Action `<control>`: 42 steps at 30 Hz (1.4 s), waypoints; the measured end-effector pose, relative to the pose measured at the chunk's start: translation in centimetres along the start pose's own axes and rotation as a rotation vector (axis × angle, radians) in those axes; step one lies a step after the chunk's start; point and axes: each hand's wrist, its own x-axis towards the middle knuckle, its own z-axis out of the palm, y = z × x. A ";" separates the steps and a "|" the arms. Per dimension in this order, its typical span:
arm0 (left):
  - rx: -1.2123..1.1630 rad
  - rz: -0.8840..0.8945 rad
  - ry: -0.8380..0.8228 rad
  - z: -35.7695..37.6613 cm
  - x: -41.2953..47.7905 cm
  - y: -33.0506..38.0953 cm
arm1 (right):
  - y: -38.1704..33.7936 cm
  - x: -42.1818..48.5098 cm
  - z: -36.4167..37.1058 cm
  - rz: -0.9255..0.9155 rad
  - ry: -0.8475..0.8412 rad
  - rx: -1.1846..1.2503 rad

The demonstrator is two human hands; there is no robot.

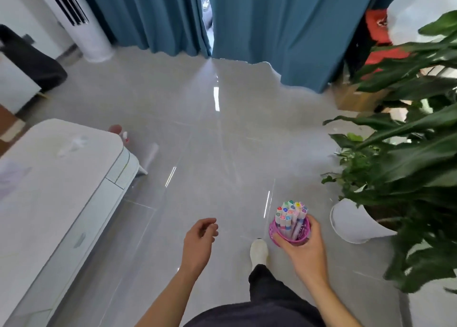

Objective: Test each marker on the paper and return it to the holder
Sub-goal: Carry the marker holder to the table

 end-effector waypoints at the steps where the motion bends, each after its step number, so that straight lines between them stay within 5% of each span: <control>1: -0.012 -0.009 0.015 0.5 1.0 0.5 | -0.6 1.8 0.3 -0.004 -0.019 -0.006; 18: -0.090 -0.065 0.192 3.7 18.0 9.9 | -10.0 25.7 7.7 -0.071 -0.224 -0.114; 42: -0.079 -0.069 0.256 -13.2 47.3 21.9 | -26.5 42.2 37.2 -0.127 -0.233 -0.153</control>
